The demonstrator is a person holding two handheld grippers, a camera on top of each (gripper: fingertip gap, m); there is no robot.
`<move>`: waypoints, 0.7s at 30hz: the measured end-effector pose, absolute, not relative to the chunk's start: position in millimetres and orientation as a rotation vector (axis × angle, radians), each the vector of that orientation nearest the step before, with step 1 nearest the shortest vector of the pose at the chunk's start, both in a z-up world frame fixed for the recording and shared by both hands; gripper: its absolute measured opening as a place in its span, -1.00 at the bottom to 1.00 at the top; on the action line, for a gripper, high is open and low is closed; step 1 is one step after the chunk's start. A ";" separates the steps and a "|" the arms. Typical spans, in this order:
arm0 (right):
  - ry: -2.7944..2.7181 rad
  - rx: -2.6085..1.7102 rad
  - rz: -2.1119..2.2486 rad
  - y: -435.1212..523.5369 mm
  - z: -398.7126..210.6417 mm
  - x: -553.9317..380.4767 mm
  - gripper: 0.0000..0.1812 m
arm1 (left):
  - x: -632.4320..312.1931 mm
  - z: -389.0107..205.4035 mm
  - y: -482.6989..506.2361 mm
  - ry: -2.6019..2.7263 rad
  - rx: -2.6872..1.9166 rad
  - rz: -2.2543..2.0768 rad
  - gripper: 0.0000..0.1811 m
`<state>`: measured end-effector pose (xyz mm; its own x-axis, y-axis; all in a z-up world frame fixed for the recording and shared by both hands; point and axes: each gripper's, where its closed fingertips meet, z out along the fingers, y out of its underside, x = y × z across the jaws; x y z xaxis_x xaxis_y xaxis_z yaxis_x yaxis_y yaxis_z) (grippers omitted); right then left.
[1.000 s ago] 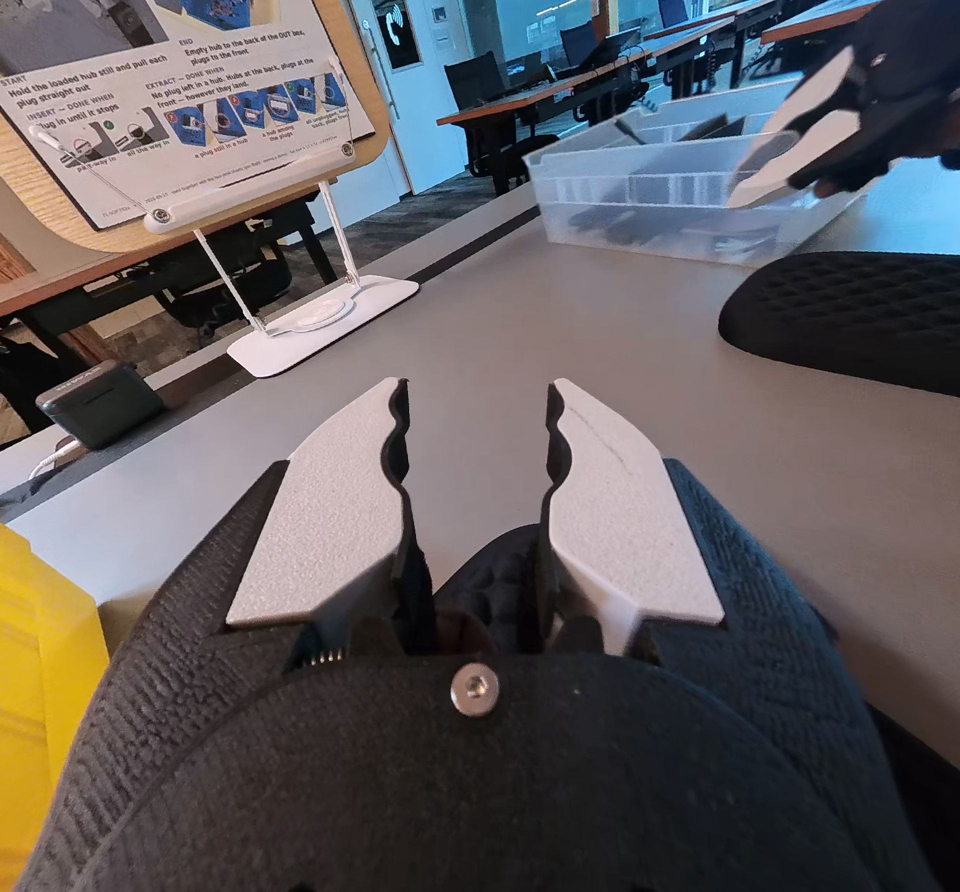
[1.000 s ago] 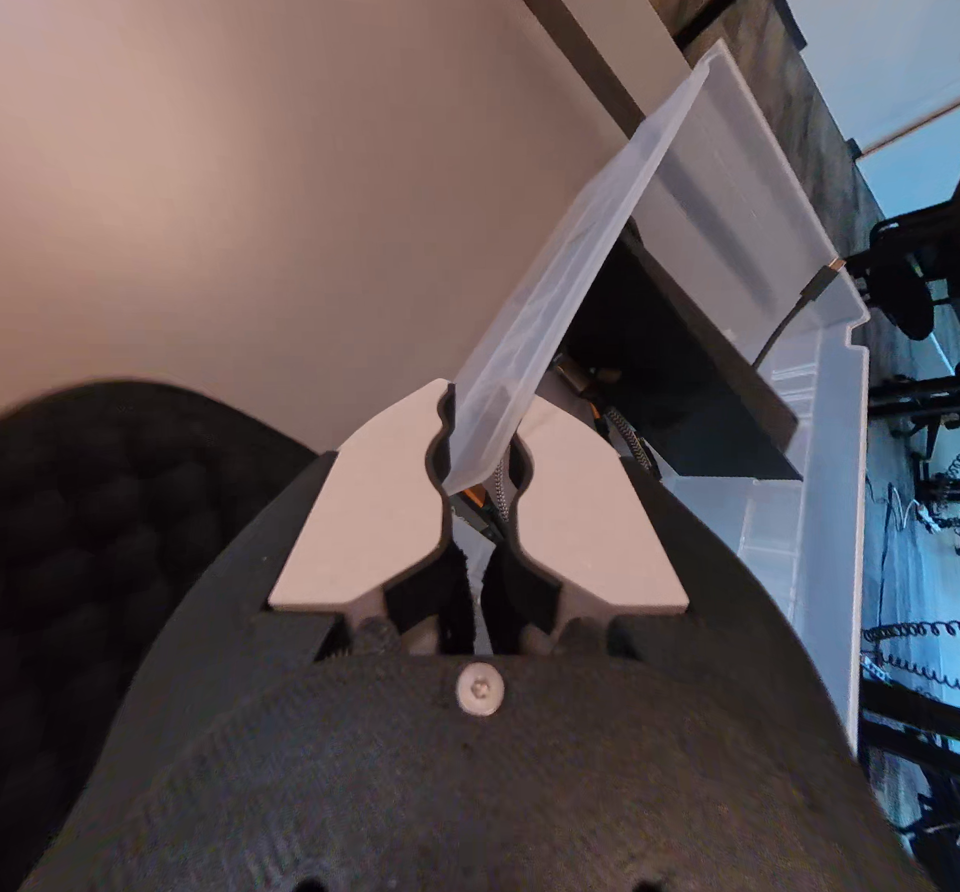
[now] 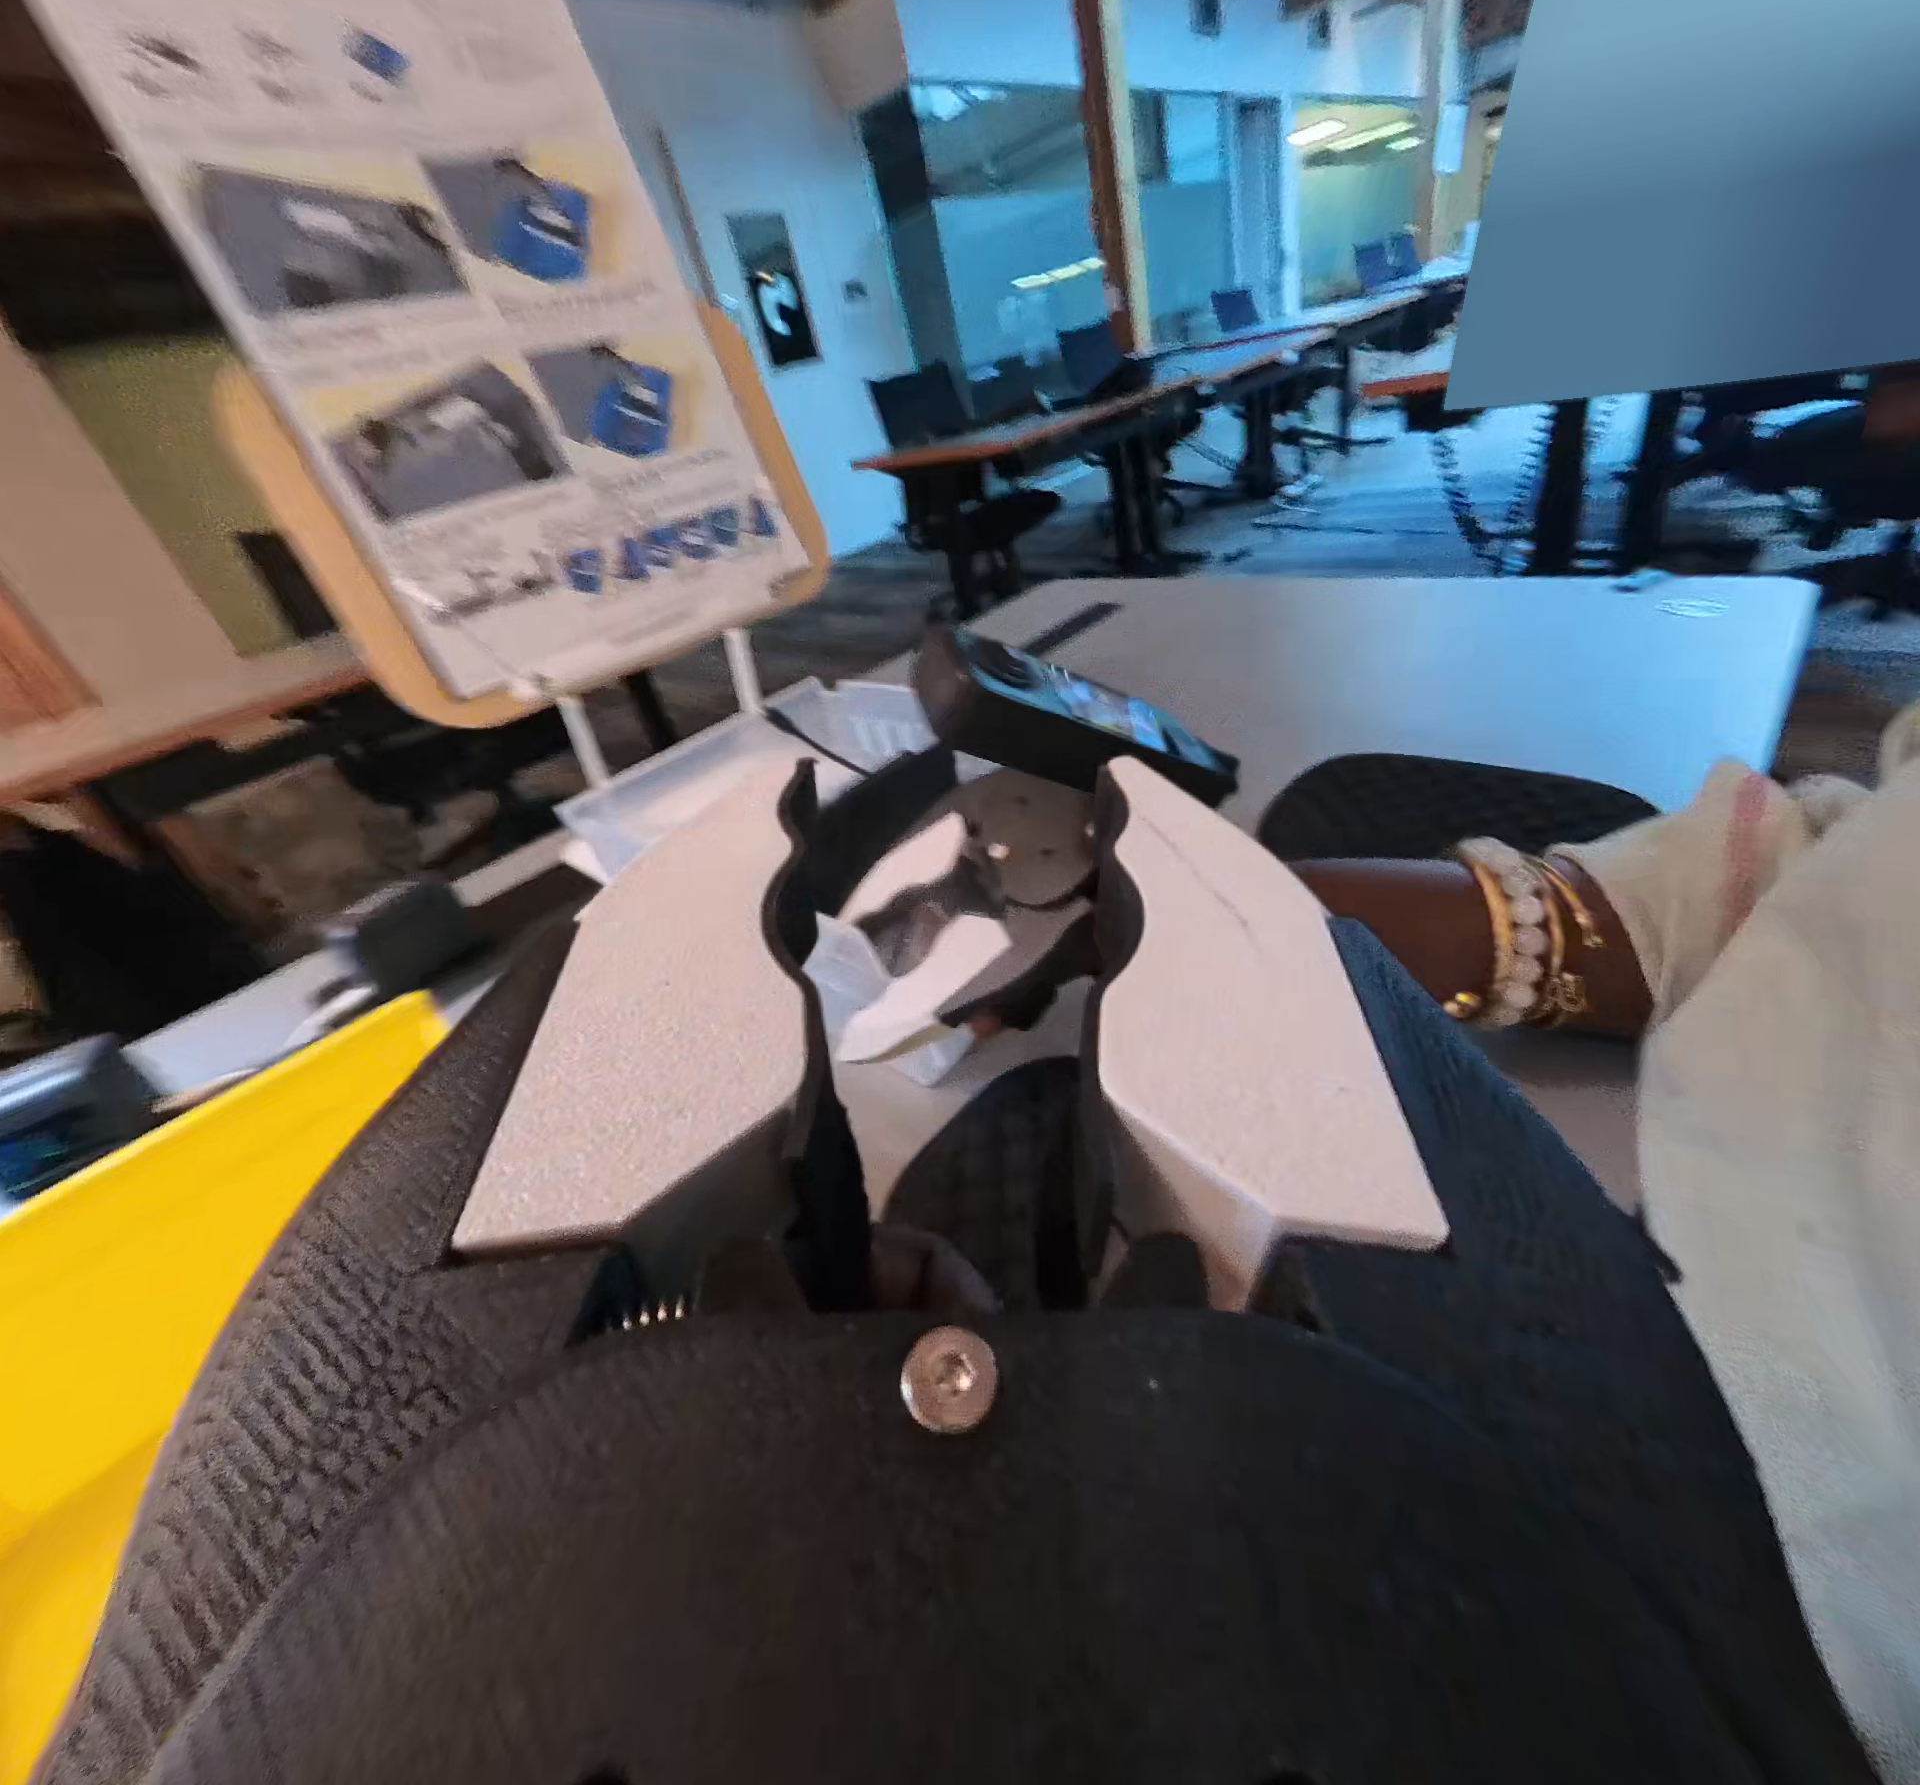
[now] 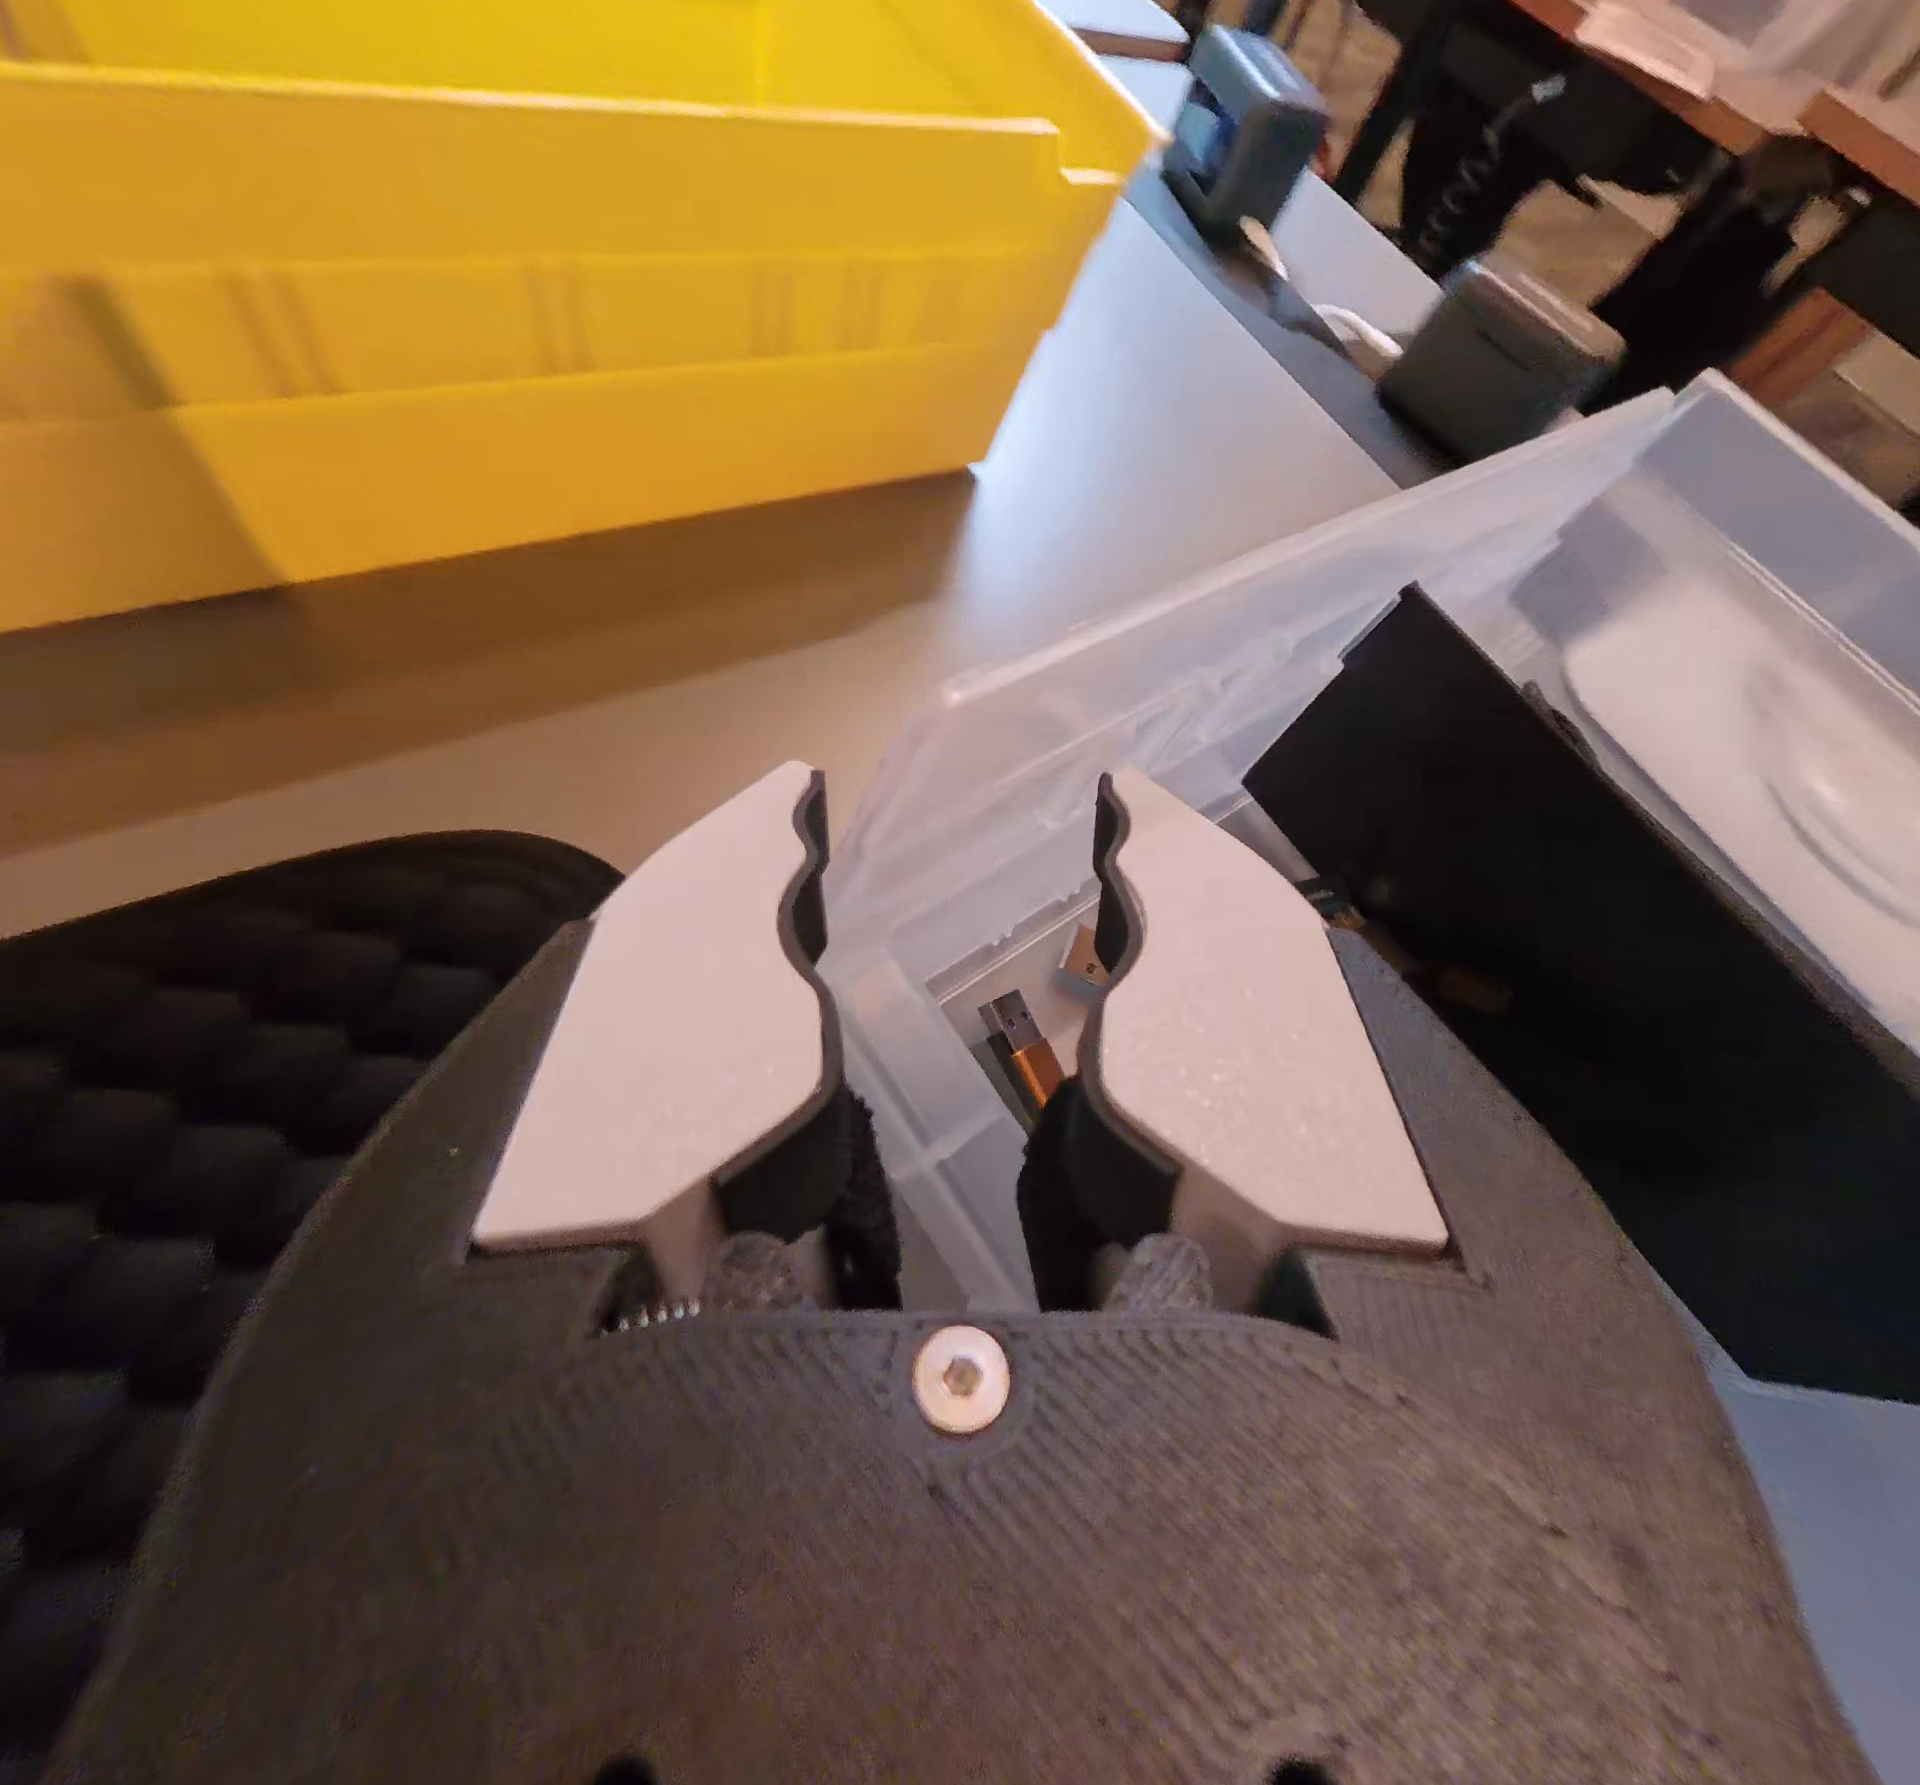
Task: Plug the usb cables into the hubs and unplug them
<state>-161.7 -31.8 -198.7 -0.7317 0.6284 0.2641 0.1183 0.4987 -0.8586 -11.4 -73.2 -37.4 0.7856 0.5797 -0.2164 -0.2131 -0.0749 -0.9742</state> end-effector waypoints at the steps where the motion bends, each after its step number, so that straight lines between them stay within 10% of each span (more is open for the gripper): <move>1: -2.195 -0.568 1.227 -37.9 -198.5 -158.9 -0.45 | -12.0 -30.7 -90.8 -0.342 -1.487 0.739 -0.44; 8: -2.010 -0.343 1.318 -53.2 -165.5 -139.1 -0.32 | -77.5 -84.2 -313.8 -1.201 -1.364 1.439 -0.34; 14: -2.004 -0.337 1.357 -61.8 -163.6 -126.4 -0.22 | -107.1 -152.8 -347.2 -1.381 -1.253 1.231 -0.16; 18: -1.942 -0.274 1.433 -66.6 -153.3 -115.2 -0.28 | -98.2 -155.3 -342.9 -1.433 -1.331 1.221 -0.64; 21: -1.899 -0.217 1.565 -77.3 -142.2 -96.7 -0.29 | -80.8 -158.2 -313.7 -1.431 -1.525 0.961 -0.65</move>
